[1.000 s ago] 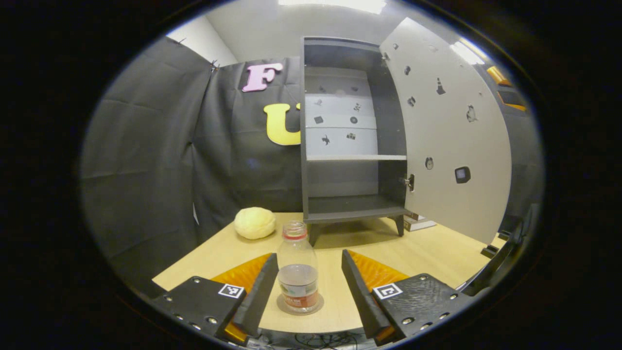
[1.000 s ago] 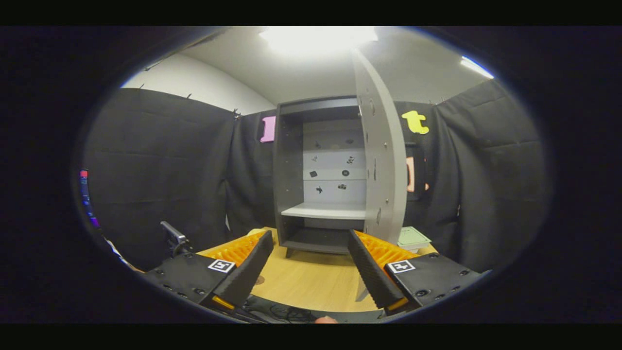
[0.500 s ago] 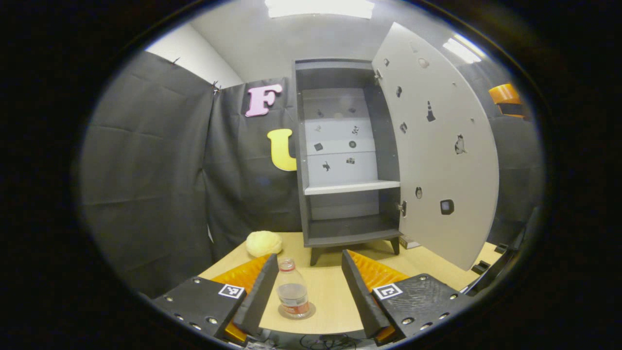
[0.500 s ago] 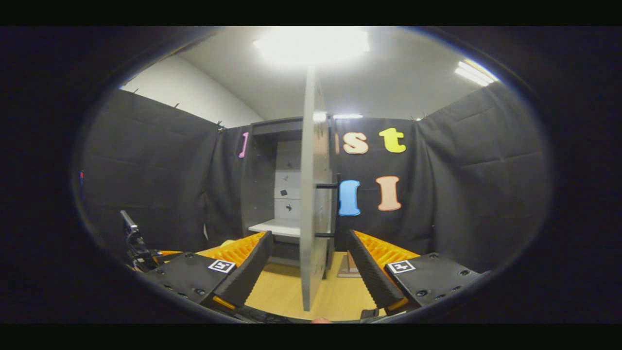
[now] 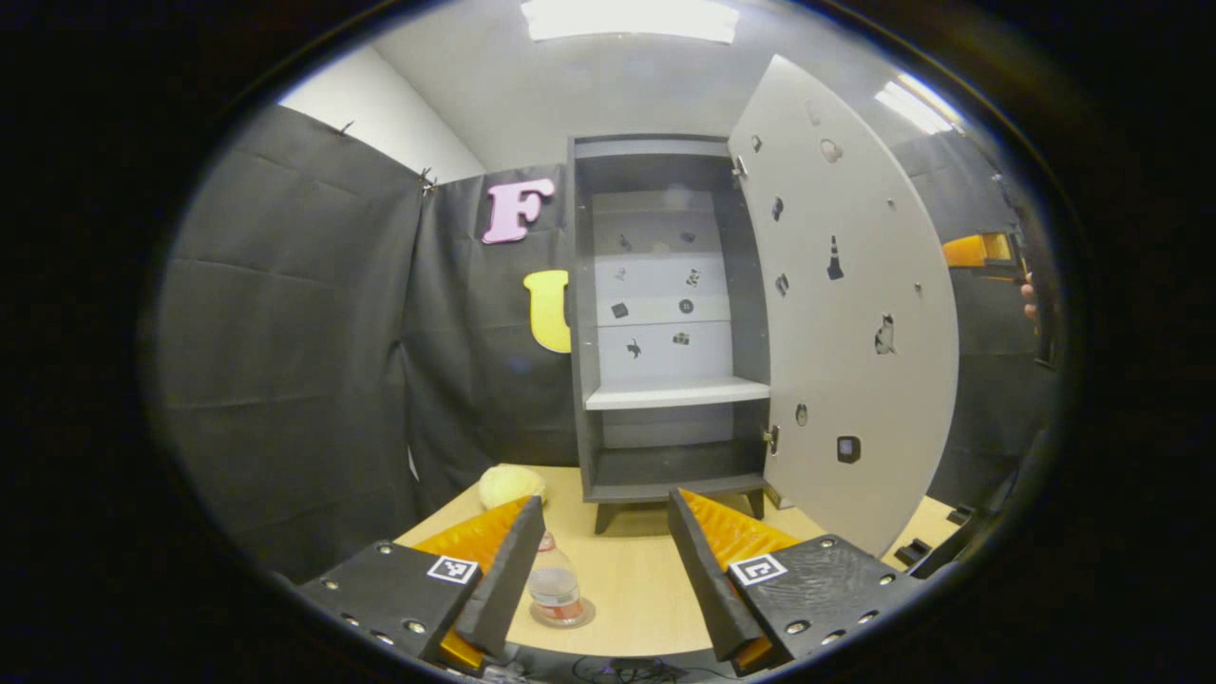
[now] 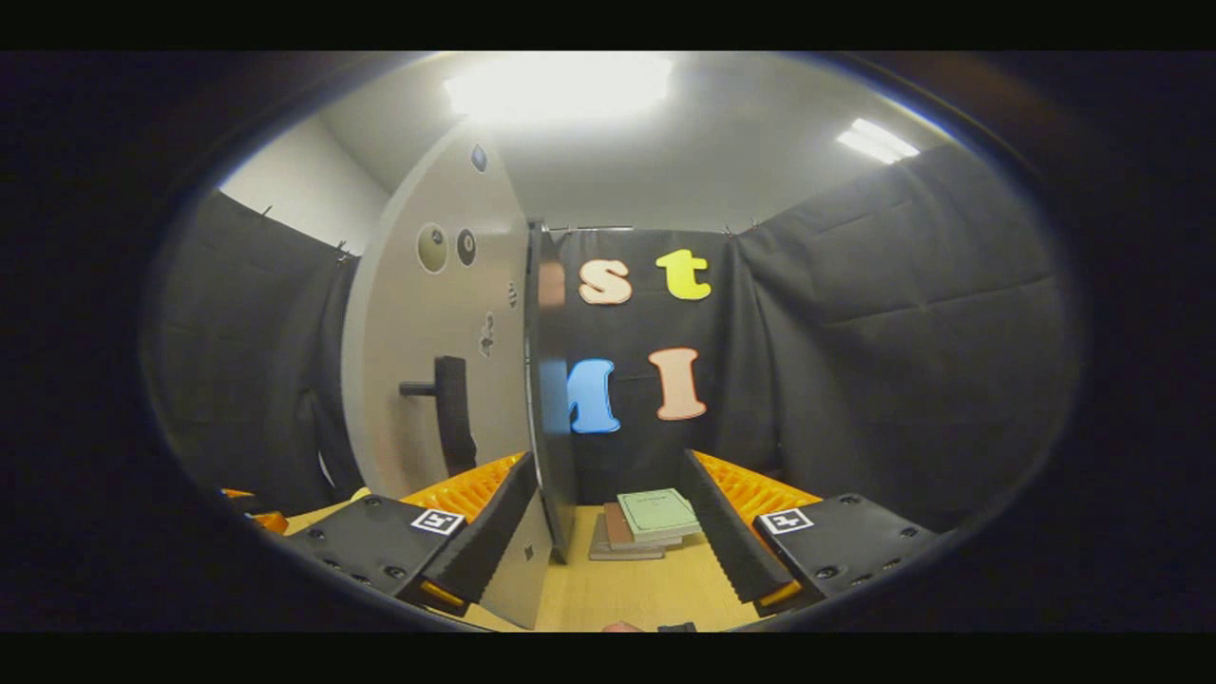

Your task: Open the cabinet door with the right hand, grasp the bottle in the cabinet with the left hand and place it on the coaster, then close the cabinet door with the right hand.

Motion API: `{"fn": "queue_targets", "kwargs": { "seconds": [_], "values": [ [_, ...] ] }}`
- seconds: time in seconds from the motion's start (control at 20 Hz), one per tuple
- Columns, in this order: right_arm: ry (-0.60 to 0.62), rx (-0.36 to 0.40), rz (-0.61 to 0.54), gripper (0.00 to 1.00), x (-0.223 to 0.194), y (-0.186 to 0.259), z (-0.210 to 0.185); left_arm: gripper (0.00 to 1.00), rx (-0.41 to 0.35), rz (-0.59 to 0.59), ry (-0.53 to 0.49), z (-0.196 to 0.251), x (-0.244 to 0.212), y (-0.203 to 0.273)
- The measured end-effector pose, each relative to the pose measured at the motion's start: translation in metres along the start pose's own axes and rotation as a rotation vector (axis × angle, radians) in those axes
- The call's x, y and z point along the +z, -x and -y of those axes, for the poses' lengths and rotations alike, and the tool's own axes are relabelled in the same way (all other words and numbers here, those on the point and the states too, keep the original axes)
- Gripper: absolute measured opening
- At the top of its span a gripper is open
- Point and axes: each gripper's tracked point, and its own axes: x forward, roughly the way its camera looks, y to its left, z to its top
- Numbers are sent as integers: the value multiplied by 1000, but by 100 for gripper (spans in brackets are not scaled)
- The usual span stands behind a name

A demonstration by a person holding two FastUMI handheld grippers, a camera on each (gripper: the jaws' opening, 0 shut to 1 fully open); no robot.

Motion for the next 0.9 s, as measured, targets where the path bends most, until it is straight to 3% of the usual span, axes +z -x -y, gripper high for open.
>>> {"fn": "queue_targets", "kwargs": {
  "seconds": [0.2, 0.3, 0.45, 0.75, 0.8, 0.9],
  "values": [
    [-14, 48, -80, 98, -16, -18, -13, 78, 60, 16, -28, -33, 14, 11],
    [-6, 41, -68, 90, -11, -18, -15, 78, 85, 22, -33, -52, 17, 13],
    [60, 36, -61, 90, -7, -14, -27, 78, 102, 29, -11, -76, 19, 10],
    [72, 183, -58, 85, -2, -7, -95, 78, 148, 32, 34, -122, 13, 2],
    [76, 195, -49, 92, 0, -8, -105, 78, 154, 30, 44, -131, 11, 3],
    [88, 207, -48, 91, -1, -12, -120, 78, 166, 26, 60, -146, 6, 0]
  ]
}}
